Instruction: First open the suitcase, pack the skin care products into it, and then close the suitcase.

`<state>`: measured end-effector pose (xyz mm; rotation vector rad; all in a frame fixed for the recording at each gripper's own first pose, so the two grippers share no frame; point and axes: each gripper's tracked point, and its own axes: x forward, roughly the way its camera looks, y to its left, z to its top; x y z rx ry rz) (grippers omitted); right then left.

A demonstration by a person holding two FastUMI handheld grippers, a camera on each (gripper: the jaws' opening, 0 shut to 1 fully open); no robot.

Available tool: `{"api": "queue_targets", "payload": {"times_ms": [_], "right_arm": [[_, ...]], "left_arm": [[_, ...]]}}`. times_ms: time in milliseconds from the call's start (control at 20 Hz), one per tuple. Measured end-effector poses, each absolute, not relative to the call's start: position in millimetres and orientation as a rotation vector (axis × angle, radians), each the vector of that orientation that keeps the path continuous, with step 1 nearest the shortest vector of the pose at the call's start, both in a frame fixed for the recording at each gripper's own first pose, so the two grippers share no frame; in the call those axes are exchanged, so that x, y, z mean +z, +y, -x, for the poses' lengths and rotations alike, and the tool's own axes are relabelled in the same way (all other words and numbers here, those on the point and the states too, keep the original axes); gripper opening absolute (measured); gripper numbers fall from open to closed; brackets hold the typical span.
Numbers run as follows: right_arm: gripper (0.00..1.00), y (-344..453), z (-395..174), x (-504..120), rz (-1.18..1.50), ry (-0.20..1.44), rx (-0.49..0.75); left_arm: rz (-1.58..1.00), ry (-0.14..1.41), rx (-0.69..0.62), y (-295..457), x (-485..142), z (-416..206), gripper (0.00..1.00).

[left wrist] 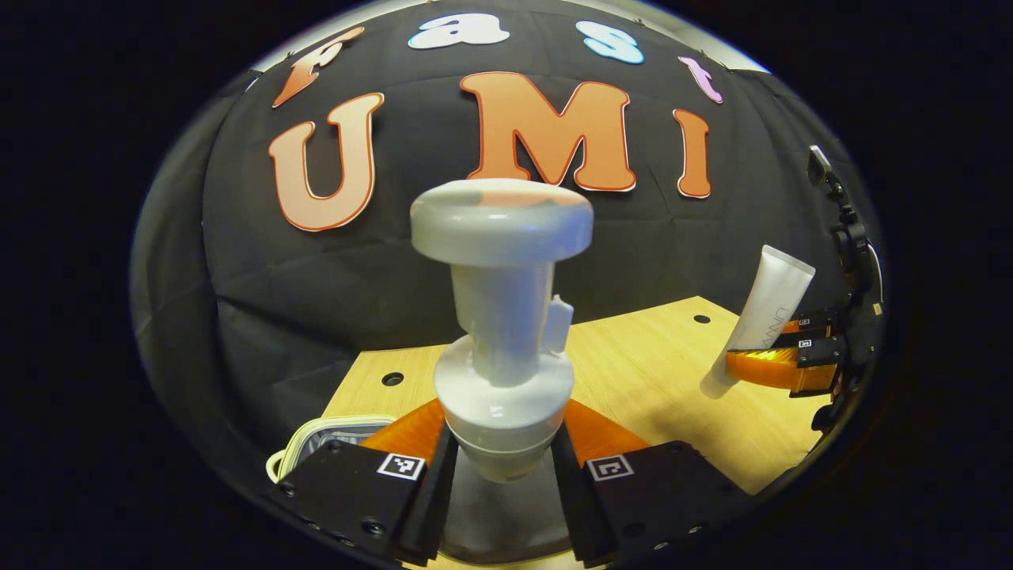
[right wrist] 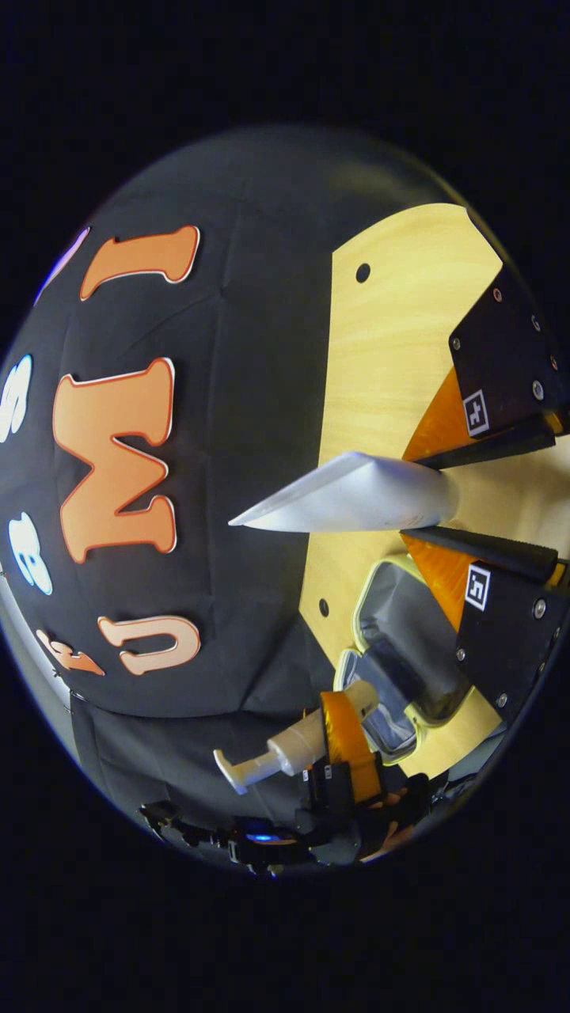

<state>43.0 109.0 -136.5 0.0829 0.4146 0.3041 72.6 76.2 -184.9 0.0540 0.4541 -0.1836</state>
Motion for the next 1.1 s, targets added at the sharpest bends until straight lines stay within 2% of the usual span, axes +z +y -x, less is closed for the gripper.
{"api": "queue_targets", "payload": {"times_ms": [50,100,150,550,1100], "right_arm": [[0.45,118,-42,-137,-0.093,0.417,0.315],[0.4,127,-40,-137,-0.095,0.42,0.322],[0.45,135,-40,-137,-0.095,0.426,0.332],[0.45,179,-37,-151,-0.104,0.472,0.375],[0.45,216,-42,-178,-0.152,0.543,0.407]], "left_arm": [[-0.055,0.474,-0.19,80,-192,-70,0.6],[-0.057,0.49,-0.193,82,-198,-69,0.6],[-0.057,0.511,-0.198,86,-206,-69,0.6],[-0.051,0.732,-0.192,114,-273,-62,0.6],[-0.061,1.066,-0.285,101,-349,-37,0.6]]}}
